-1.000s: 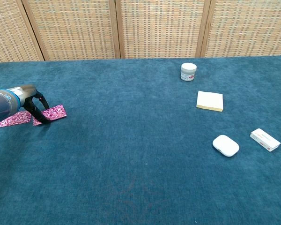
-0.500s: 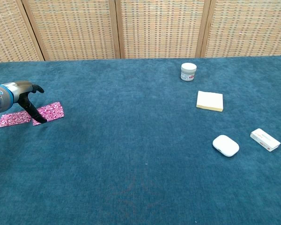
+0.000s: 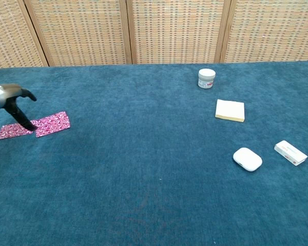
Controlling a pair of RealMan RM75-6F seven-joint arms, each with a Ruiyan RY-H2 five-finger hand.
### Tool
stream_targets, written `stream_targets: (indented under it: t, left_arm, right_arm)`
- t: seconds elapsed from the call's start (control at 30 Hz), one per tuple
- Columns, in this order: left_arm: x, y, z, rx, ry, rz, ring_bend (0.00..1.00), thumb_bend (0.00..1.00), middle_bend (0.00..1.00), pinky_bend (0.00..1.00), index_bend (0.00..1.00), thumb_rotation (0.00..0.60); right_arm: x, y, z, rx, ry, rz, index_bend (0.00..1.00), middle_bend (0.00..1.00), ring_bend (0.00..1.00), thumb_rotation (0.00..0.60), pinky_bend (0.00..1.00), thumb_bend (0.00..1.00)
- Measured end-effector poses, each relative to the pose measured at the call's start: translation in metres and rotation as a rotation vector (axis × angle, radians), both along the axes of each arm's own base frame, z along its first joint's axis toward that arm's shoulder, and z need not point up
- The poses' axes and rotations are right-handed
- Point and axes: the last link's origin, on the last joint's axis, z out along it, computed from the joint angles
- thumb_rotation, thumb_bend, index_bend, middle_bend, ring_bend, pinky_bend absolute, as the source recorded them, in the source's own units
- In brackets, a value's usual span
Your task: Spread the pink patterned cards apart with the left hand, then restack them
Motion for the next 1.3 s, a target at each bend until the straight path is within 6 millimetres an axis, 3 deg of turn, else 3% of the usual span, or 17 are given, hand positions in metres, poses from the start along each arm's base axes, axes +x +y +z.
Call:
stream_targets:
  t: [0.47,1.3]
  left_arm:
    - [-0.039,-0.008,0.006,0.009,0.043,0.035,0.00,0.28,0.00,0.00,0.22,0.600]
    - [-0.054,-0.004,0.001,-0.005,0.019,0.059,0.00,0.29,0.00,0.00,0.25,0.600]
  right_arm:
    - [0.001,0.001,0.001,-0.002,-0.003,0.005,0.00,0.00,0.00,0.600,0.00,0.00]
    - [0.000,0.001,-0.001,0.004,0.000,-0.001,0.00,0.00,0.00,0.600,0.00,0.00]
